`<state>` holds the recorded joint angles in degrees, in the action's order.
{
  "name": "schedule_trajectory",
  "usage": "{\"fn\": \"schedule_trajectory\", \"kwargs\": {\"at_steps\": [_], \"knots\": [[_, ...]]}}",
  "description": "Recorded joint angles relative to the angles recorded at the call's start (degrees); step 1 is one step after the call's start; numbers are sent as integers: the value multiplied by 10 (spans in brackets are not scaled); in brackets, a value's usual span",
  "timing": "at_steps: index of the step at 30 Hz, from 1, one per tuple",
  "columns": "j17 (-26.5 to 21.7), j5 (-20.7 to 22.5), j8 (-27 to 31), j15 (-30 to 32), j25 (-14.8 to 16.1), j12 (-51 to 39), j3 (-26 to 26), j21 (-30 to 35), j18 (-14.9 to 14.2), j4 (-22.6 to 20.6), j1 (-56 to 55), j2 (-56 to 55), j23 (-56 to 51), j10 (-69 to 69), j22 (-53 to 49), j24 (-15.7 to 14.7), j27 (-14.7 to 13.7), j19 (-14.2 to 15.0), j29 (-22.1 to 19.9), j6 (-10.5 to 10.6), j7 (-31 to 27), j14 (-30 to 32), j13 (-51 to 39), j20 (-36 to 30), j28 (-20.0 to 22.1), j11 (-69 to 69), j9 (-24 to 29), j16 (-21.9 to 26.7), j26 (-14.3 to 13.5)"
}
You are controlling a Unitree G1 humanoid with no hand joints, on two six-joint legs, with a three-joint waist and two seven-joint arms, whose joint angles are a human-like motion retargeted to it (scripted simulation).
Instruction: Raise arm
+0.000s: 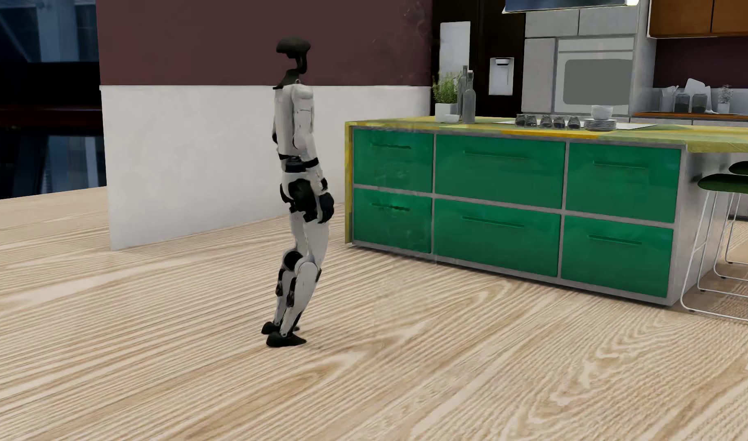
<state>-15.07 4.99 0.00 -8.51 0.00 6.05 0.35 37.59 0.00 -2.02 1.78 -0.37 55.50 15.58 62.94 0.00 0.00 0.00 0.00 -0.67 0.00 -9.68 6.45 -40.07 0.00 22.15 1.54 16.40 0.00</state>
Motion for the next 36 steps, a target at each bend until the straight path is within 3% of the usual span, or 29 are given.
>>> {"fn": "schedule_trajectory", "kwargs": {"at_steps": [2, 3, 5, 6, 8, 10, 11, 14, 16, 23, 25, 36], "knots": [[-5, 0, 0, 0, 0, 1, 1, -26, 0, 0, 1, 0, -34, 0, -3, 0, 0, 0, 0, -2, 0, 1, 10, 4, 0, 2, 0, 3, 0], [-10, 0, 0, -2, 0, 8, -3, -90, 0, 0, 2, 1, -119, -1, -12, 0, 0, 0, 0, -3, 0, 3, 32, 12, 0, 2, -1, 5, 0], [-61, 0, 0, 5, 0, 25, -22, -224, 0, 3, 3, 2, -445, -2, -14, 0, 0, 0, 0, -3, 0, 23, 42, 20, 0, -2, -4, 7, 0], [-88, 1, 0, 10, 0, 38, -38, -296, 0, 5, 3, 1, -579, -4, -14, 0, 0, 0, 0, -8, 0, 36, -18, 28, 0, -1, -8, 12, 0], [-154, 1, 0, 7, 0, 38, -49, -465, 0, 7, 7, -1, -735, -12, -4, 0, 0, 0, 0, -17, 0, 51, -251, 8, 0, 6, -9, 25, 0], [-265, 0, 0, 18, 0, 16, -26, -562, 0, 7, 12, 0, -774, -17, -3, 0, 0, 0, 0, -34, 0, 66, -511, -32, 0, 7, -3, 51, 0], [-319, 0, 0, 45, 0, 6, -13, -577, 0, 6, 13, 0, -777, -18, -8, 0, 0, 0, 0, -45, 0, 73, -622, -38, 0, 38, 0, 65, 0], [-433, 0, 0, 11, 0, -6, -4, -498, 0, 5, 10, 1, -785, -16, -14, 0, 0, 0, 0, -79, 0, 73, -857, -18, 0, 7, -2, 95, 0], [-464, 2, 0, 10, 0, -2, -17, -446, 0, 7, 8, 3, -805, -14, -14, 0, 0, 0, 0, -92, 0, 66, -914, -5, 0, 4, -8, 101, 0], [-500, 7, 0, 11, 0, 14, -14, -354, 0, 11, 14, 7, -807, -15, -8, 0, 0, 0, 0, -100, 0, 71, -964, -13, 0, 4, -11, 107, 0], [-505, 7, 0, 38, 0, 15, -14, -345, 0, 10, 14, 5, -804, -15, -4, 0, 0, 0, 0, -102, 0, 73, -961, -16, 0, 31, -11, 109, 0], [-515, 6, 0, 35, 0, 10, -14, -307, 0, 10, 14, 4, -819, -17, -19, 0, 0, 0, 0, -93, 0, 80, -942, -24, 0, 32, -8, 108, 0]]}}
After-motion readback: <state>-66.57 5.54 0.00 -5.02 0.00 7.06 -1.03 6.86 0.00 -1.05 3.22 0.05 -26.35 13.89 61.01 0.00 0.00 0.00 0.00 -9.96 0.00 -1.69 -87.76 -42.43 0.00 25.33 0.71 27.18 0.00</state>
